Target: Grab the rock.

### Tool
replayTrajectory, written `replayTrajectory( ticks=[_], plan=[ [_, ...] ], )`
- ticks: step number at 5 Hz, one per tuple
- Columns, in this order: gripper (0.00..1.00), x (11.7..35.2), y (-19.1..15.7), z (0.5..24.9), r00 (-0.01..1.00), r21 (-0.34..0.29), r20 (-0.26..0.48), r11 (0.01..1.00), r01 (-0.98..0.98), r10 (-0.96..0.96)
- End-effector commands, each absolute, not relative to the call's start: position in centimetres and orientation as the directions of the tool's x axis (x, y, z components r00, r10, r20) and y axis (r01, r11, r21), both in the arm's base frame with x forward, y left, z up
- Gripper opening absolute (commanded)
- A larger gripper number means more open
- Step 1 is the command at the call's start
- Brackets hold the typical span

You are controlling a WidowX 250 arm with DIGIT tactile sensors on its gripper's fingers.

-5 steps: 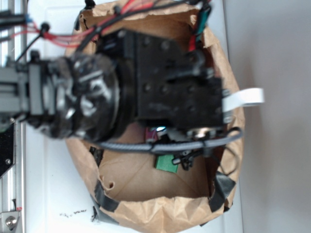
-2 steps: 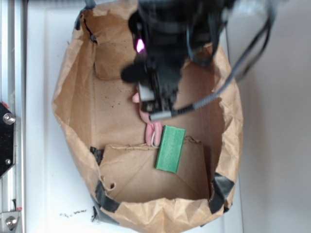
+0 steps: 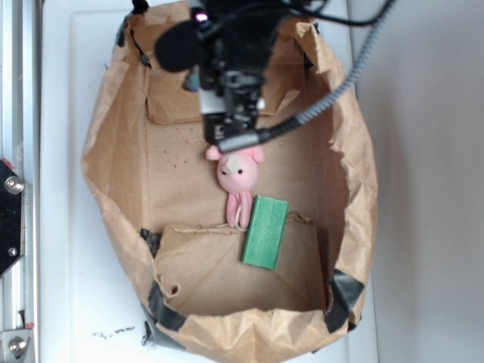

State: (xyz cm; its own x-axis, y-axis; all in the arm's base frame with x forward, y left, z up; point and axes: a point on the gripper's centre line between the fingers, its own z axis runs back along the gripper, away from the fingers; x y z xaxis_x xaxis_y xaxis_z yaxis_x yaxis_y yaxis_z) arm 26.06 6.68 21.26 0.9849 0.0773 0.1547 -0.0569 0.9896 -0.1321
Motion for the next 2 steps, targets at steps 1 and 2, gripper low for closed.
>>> replayTrajectory(
  ticks=[1, 2],
  plan=[
    [0.00, 24.8, 1.4, 23.0, 0.952, -0.029, 0.305, 0.999, -0.022, 0.029],
    [0.00, 24.8, -0.9, 22.5, 0.960, -0.008, 0.281, 1.000, -0.005, 0.007]
  ],
)
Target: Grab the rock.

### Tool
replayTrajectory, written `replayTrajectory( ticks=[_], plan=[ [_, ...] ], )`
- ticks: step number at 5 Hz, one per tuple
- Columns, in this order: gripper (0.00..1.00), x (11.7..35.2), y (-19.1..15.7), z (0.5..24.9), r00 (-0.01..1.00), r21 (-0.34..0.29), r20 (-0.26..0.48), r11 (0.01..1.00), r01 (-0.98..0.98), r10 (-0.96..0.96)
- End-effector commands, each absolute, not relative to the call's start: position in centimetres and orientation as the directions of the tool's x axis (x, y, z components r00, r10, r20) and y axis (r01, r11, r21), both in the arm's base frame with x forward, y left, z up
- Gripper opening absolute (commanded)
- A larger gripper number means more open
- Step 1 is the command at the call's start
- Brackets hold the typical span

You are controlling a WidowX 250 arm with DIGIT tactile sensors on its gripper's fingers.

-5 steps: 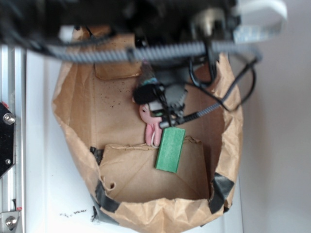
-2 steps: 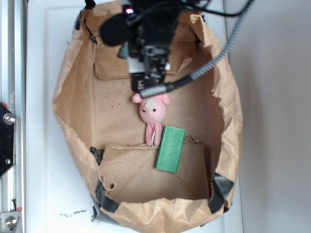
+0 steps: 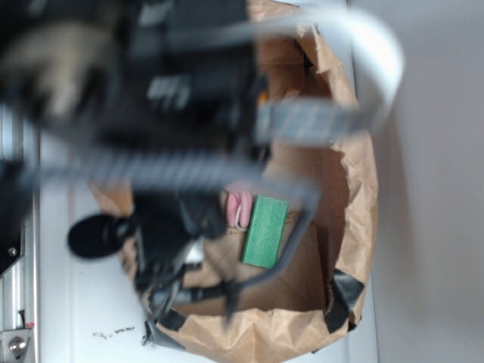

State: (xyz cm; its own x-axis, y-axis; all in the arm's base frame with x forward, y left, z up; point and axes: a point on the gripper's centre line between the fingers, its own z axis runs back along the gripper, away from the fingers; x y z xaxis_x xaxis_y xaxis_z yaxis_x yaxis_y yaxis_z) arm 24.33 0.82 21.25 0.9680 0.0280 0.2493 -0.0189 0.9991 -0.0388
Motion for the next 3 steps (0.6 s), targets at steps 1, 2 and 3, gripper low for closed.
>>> replayTrajectory(
  ticks=[1, 2, 3],
  plan=[
    [0.00, 26.0, -1.2, 22.1, 0.962, -0.029, 0.265, 0.998, -0.056, 0.062],
    [0.00, 27.0, -0.3, 21.7, 0.967, -0.040, 0.226, 0.993, -0.110, 0.116],
    [0.00, 26.7, 0.3, 20.4, 0.966, -0.018, 0.226, 0.992, -0.122, 0.123]
  ],
)
